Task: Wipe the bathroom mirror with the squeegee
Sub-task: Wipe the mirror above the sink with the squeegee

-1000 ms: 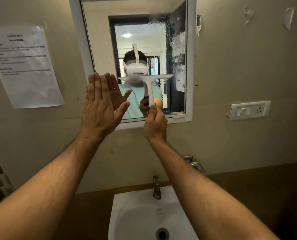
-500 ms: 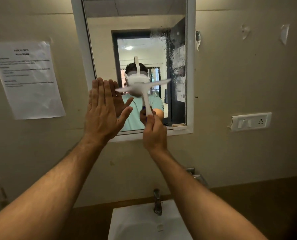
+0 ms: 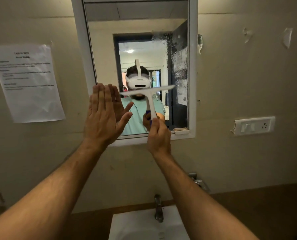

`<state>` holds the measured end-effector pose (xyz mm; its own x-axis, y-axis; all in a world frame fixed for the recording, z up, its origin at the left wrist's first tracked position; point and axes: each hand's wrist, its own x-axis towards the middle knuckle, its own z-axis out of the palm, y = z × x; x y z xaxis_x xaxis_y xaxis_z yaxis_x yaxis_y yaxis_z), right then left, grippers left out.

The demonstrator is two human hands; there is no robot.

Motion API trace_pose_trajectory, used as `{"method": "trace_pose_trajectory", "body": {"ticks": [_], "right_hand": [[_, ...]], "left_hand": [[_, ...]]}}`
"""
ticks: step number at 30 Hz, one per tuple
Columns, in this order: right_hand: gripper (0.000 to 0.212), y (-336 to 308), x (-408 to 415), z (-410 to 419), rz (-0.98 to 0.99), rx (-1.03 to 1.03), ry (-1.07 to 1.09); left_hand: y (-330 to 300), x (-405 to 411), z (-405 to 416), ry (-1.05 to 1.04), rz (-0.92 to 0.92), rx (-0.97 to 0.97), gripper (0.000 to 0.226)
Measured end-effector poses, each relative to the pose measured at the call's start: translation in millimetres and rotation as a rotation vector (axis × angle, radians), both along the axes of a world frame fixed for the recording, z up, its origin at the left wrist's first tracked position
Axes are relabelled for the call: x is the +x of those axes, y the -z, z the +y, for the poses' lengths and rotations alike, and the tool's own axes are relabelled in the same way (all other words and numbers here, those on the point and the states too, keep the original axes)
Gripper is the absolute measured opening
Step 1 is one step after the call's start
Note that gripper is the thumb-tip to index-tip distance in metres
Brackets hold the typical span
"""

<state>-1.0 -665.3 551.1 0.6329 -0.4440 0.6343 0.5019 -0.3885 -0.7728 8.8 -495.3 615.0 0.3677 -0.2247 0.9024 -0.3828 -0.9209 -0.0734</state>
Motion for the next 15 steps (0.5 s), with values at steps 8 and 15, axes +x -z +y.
{"method": "trace_pose_trajectory", "body": {"ticks": [8, 15], "right_hand": [[0.049, -92, 8, 0, -0.039, -0.008, 0.005], [0.048, -40, 6, -5, 0.008, -0.074, 0.021]], "left_hand": [[-12, 7, -4, 0.053, -0.041, 0.027, 0.093], [-16, 8, 8, 0.027, -0.016, 0.027, 0.095]]}}
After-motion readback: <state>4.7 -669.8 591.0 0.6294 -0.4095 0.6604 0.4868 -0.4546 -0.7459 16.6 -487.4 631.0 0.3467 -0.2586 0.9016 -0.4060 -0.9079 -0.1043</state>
